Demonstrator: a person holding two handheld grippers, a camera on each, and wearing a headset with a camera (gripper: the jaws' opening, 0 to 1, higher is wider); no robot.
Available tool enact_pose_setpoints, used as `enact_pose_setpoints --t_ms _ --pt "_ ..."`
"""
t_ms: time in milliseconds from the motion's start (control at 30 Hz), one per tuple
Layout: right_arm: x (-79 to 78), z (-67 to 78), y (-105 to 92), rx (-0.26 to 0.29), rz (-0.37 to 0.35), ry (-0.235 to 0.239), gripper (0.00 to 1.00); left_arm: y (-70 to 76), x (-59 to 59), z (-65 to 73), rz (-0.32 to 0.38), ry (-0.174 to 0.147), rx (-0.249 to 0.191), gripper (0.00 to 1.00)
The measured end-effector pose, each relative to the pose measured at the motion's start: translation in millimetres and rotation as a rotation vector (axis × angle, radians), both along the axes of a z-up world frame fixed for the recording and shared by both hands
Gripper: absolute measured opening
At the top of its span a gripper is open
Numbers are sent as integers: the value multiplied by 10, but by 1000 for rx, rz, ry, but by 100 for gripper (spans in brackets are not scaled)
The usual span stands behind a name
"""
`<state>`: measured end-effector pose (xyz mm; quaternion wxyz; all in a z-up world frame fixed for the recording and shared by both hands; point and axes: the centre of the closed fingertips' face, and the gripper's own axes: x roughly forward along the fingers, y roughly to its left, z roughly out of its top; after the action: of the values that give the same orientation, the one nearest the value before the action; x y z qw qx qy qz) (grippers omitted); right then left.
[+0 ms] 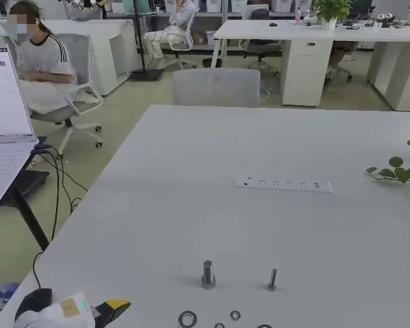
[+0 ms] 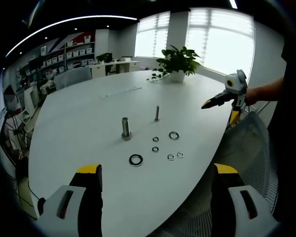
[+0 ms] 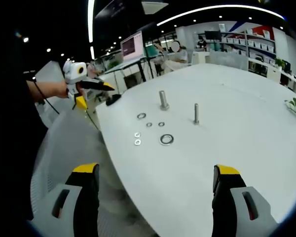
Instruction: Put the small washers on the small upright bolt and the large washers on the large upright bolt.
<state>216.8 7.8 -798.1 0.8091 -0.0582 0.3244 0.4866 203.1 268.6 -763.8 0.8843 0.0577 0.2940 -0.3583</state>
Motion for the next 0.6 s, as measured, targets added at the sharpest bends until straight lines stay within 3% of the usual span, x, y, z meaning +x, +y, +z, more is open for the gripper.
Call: enact_pose_setpoints --t_ms 600 --pt "-2 29 76 -16 20 2 95 9 -29 -35 -12 12 13 92"
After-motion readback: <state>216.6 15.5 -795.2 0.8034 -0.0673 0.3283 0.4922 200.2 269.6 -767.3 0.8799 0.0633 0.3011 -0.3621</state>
